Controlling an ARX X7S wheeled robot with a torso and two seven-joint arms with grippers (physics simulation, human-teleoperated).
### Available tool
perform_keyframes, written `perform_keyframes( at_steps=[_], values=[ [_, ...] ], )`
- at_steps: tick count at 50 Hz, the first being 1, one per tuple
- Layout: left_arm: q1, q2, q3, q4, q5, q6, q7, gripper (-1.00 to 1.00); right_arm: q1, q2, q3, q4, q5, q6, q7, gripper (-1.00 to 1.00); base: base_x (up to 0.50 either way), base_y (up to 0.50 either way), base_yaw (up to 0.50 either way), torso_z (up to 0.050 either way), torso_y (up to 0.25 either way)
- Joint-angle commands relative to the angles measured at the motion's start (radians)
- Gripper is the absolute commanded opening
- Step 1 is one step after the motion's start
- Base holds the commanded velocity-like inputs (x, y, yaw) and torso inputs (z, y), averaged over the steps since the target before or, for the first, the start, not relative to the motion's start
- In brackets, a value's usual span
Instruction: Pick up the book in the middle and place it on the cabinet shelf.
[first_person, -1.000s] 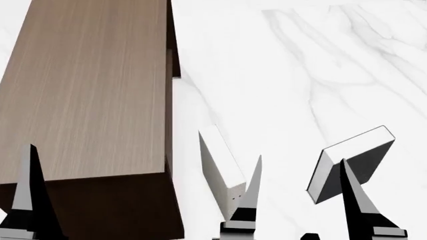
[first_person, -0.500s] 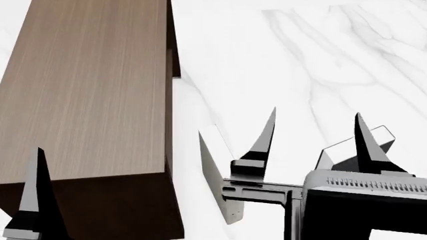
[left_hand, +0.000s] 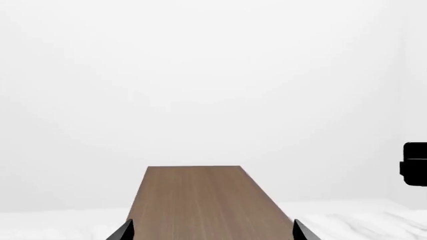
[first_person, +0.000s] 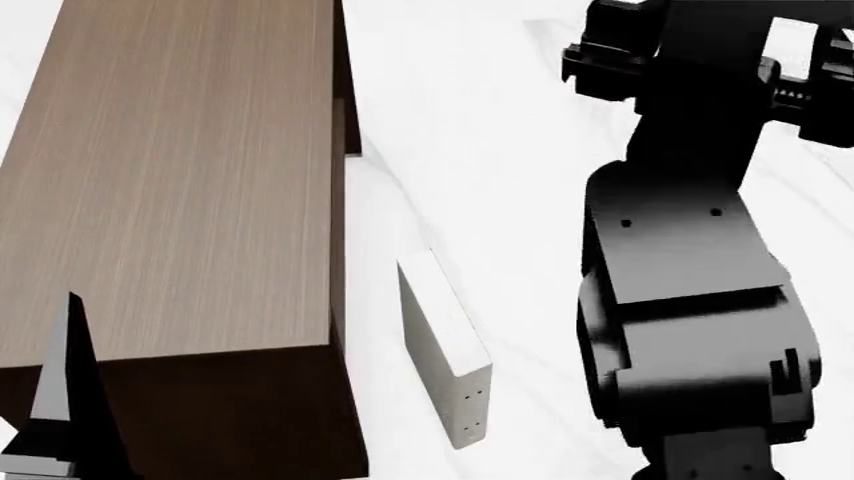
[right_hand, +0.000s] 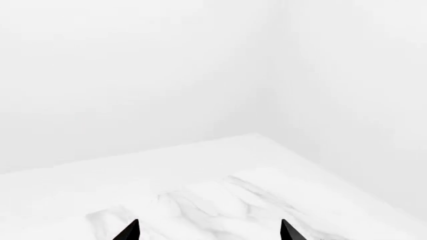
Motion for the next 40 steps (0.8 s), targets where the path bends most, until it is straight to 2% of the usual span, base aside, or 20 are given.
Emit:
perform_keyframes(
  at_steps=[1, 8, 9, 16, 19, 28, 30, 35, 40],
  values=[
    [-0.011, -0.009, 0.000, 0.026, -0.015, -0.024, -0.018, 1.00, 0.310, -0.035, -0.042, 0.616, -0.079, -0.169, 0.003, 1.00, 0.00, 0.00, 0.00, 0.000, 0.000],
    [-0.020, -0.017, 0.000, 0.044, -0.024, -0.041, -0.034, 1.00, 0.508, -0.063, -0.019, 1.138, -0.080, -0.395, 0.046, 1.00, 0.00, 0.00, 0.00, 0.000, 0.000],
    [-0.019, -0.018, 0.000, 0.042, -0.024, -0.038, -0.035, 1.00, 0.509, -0.060, -0.018, 1.160, -0.084, -0.390, 0.056, 1.00, 0.00, 0.00, 0.00, 0.000, 0.000],
    [-0.024, -0.029, -0.013, 0.044, -0.041, -0.039, -0.044, 1.00, 0.471, -0.027, 0.011, 1.161, -0.088, -0.321, 0.127, 1.00, 0.00, 0.00, 0.00, 0.000, 0.000],
    [-0.023, -0.033, -0.026, 0.044, -0.053, -0.034, -0.048, 1.00, 0.448, -0.021, -0.036, 1.161, -0.138, -0.264, 0.139, 1.00, 0.00, 0.00, 0.00, 0.000, 0.000],
    [-0.019, -0.043, -0.027, 0.042, -0.057, -0.022, -0.060, 1.00, 0.455, -0.025, 0.012, 1.161, -0.105, -0.289, 0.136, 1.00, 0.00, 0.00, 0.00, 0.000, 0.000],
    [-0.021, -0.046, -0.025, 0.047, -0.059, -0.025, -0.064, 1.00, 0.465, -0.024, 0.082, 1.161, -0.058, -0.271, 0.189, 1.00, 0.00, 0.00, 0.00, 0.000, 0.000],
    [-0.021, -0.052, -0.022, 0.048, -0.062, -0.022, -0.069, 1.00, 0.483, -0.032, 0.157, 1.162, -0.045, -0.222, 0.312, 1.00, 0.00, 0.00, 0.00, 0.000, 0.000],
    [-0.023, -0.058, -0.020, 0.049, -0.066, -0.020, -0.076, 1.00, 0.487, -0.035, 0.197, 1.162, -0.055, -0.224, 0.335, 1.00, 0.00, 0.00, 0.00, 0.000, 0.000]
  ],
)
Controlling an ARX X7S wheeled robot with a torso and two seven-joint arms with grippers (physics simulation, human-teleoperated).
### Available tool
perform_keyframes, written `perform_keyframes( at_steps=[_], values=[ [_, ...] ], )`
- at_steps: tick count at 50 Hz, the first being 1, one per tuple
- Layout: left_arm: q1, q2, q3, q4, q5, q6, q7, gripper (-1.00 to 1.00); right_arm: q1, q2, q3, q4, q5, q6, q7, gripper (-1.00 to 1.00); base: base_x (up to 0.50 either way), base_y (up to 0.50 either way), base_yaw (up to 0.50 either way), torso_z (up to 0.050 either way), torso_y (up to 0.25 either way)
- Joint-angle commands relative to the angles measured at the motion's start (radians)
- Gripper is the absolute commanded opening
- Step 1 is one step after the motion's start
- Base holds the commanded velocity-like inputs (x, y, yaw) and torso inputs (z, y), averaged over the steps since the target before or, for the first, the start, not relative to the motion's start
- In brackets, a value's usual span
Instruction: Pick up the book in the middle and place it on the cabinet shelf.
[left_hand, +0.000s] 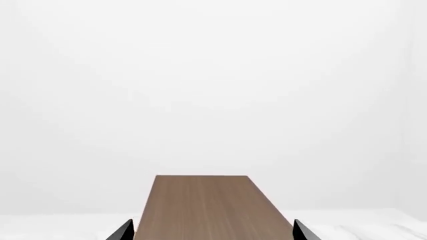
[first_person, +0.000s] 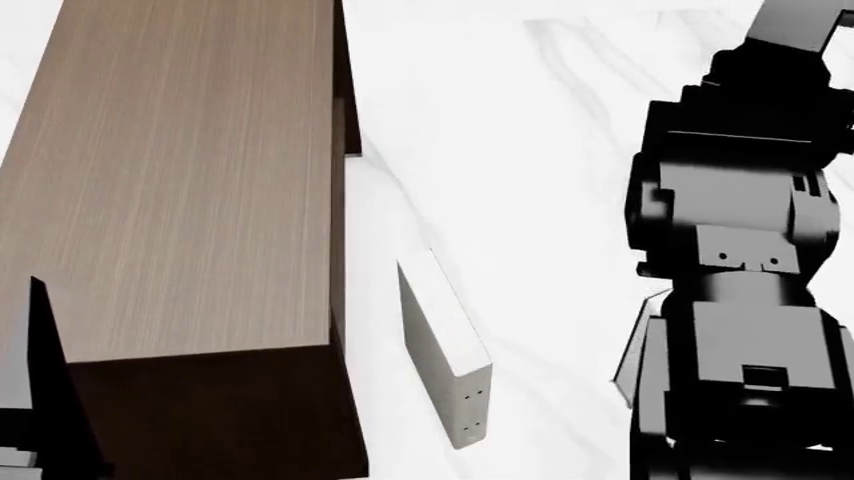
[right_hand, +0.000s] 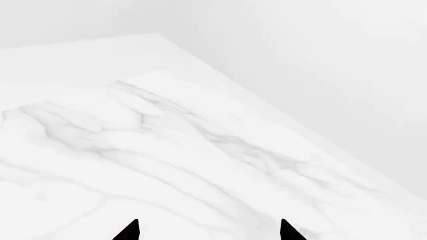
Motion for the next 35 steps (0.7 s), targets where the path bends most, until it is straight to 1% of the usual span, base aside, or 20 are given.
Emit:
perform_keyframes(
  at_steps=[1, 4, 13, 15, 16, 18, 20, 25, 35],
  values=[
    [-0.001, -0.014, 0.001, 0.001, -0.011, 0.006, -0.014, 1.00, 0.032, -0.003, 0.142, 0.029, 0.031, 0.072, 0.151, 1.00, 0.00, 0.00, 0.00, 0.000, 0.000],
    [-0.004, -0.018, 0.000, 0.004, -0.016, 0.006, -0.018, 1.00, 0.034, 0.003, 0.215, 0.029, 0.046, 0.130, 0.218, 1.00, 0.00, 0.00, 0.00, 0.000, 0.000],
    [-0.002, -0.025, 0.007, -0.009, -0.016, 0.023, -0.023, 1.00, 0.026, 0.004, 0.359, 0.029, 0.028, 0.153, 0.297, 1.00, 0.00, 0.00, 0.00, 0.000, 0.000],
    [-0.002, -0.027, 0.006, -0.008, -0.018, 0.025, -0.025, 1.00, 0.029, 0.009, 0.398, 0.029, 0.021, 0.247, 0.340, 1.00, 0.00, 0.00, 0.00, 0.000, 0.000],
    [-0.002, -0.028, 0.006, -0.009, -0.018, 0.026, -0.026, 1.00, 0.029, 0.007, 0.396, 0.029, 0.007, 0.246, 0.321, 1.00, 0.00, 0.00, 0.00, 0.000, 0.000],
    [-0.002, -0.030, 0.007, -0.007, -0.019, 0.026, -0.028, 1.00, 0.025, 0.003, 0.414, 0.029, 0.002, 0.184, 0.283, 1.00, 0.00, 0.00, 0.00, 0.000, 0.000],
    [-0.003, -0.032, 0.007, -0.004, -0.022, 0.024, -0.032, 1.00, 0.025, 0.004, 0.427, 0.029, -0.013, 0.209, 0.297, 1.00, 0.00, 0.00, 0.00, 0.000, 0.000],
    [-0.003, -0.036, 0.009, -0.003, -0.024, 0.027, -0.037, 1.00, 0.027, 0.001, 0.456, 0.029, -0.034, 0.211, 0.297, 1.00, 0.00, 0.00, 0.00, 0.000, 0.000],
    [-0.003, -0.047, 0.010, -0.004, -0.034, 0.041, -0.043, 1.00, 0.021, -0.008, 0.482, 0.029, -0.064, 0.221, 0.261, 1.00, 0.00, 0.00, 0.00, 0.000, 0.000]
  ],
)
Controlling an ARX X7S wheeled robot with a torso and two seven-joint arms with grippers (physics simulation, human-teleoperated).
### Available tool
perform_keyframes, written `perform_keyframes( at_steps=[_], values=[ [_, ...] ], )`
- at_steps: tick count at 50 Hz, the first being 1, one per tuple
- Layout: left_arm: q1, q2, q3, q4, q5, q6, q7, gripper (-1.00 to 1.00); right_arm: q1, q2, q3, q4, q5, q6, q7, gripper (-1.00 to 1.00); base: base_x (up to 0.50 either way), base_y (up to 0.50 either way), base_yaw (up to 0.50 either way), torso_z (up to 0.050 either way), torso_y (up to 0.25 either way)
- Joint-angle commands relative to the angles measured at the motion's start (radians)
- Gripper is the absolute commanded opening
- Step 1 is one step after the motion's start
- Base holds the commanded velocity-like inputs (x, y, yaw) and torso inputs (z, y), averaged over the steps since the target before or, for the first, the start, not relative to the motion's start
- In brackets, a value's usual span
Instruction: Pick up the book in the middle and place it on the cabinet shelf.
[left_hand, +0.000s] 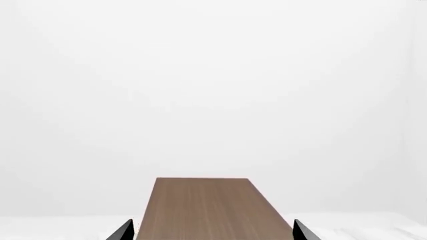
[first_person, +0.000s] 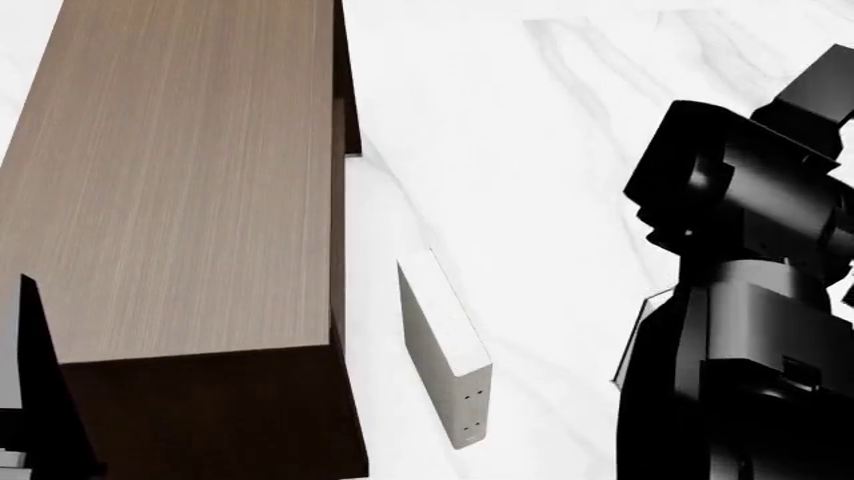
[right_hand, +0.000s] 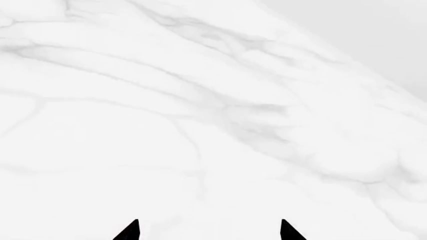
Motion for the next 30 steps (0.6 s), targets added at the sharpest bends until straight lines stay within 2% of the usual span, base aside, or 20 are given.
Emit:
perform_keyframes(
  at_steps=[1, 30],
  values=[
    [-0.001, -0.012, 0.001, -0.002, -0.009, 0.013, -0.010, 1.00, -0.006, -0.006, 0.058, 0.001, -0.033, 0.017, -0.012, 1.00, 0.00, 0.00, 0.00, 0.000, 0.000],
    [-0.013, -0.033, 0.019, 0.000, -0.019, 0.015, -0.037, 1.00, -0.045, -0.010, 0.183, 0.001, -0.027, -0.009, -0.106, 1.00, 0.00, 0.00, 0.00, 0.000, 0.000]
  ],
)
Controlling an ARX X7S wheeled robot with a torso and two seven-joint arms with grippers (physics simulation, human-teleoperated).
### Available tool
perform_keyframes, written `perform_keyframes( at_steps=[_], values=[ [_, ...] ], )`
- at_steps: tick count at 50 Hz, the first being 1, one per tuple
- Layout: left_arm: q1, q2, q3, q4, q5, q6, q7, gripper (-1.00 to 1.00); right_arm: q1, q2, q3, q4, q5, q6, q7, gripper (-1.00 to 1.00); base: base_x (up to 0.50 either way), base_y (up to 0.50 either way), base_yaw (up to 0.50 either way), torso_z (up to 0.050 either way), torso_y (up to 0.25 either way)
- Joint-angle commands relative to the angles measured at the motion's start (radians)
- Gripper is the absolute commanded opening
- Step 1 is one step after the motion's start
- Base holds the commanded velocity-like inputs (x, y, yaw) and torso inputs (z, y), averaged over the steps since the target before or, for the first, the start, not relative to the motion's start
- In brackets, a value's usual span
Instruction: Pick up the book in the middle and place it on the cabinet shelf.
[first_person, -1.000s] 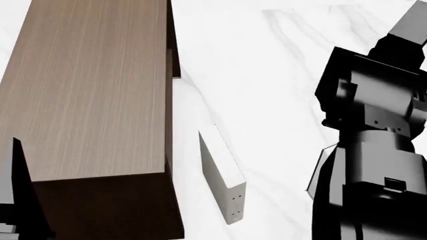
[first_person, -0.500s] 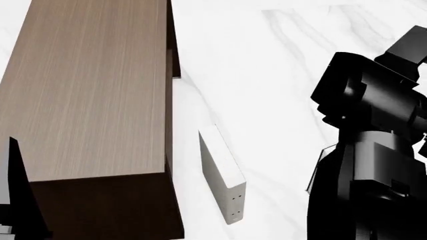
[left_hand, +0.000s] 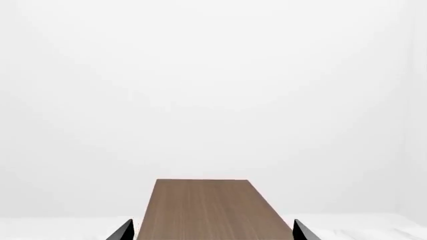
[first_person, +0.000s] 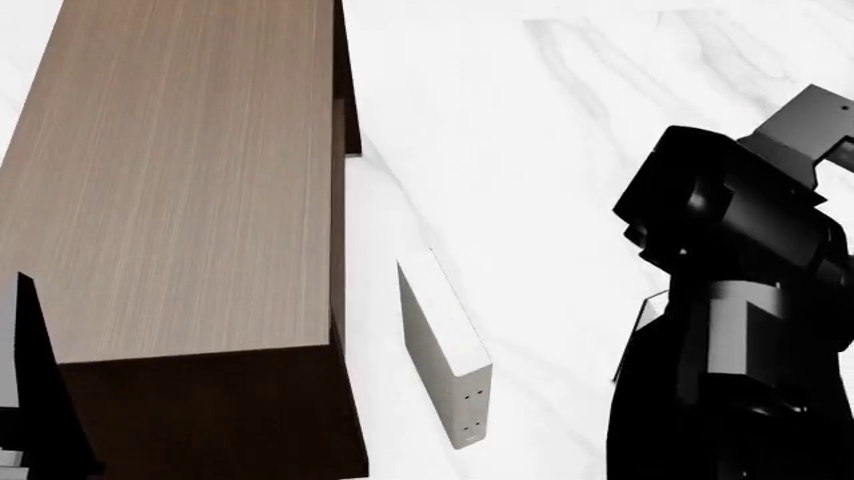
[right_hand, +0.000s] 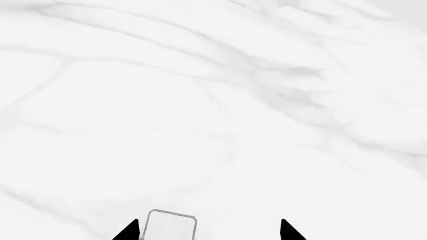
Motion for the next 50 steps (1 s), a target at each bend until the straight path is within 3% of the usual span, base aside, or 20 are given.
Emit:
perform_keyframes(
  at_steps=[1, 15, 50],
  values=[
    [-0.004, -0.008, 0.004, 0.003, -0.005, 0.000, -0.010, 1.00, -0.005, -0.003, 0.045, 0.000, -0.005, -0.002, -0.045, 1.00, 0.00, 0.00, 0.00, 0.000, 0.000],
    [-0.008, -0.016, 0.004, 0.012, -0.015, -0.005, -0.021, 1.00, -0.001, -0.026, 0.003, 0.000, -0.033, 0.025, -0.141, 1.00, 0.00, 0.00, 0.00, 0.000, 0.000],
    [-0.008, -0.029, 0.018, -0.002, -0.012, 0.017, -0.032, 1.00, -0.101, -0.001, 0.079, 0.000, -0.014, -0.089, -0.225, 1.00, 0.00, 0.00, 0.00, 0.000, 0.000]
  ],
)
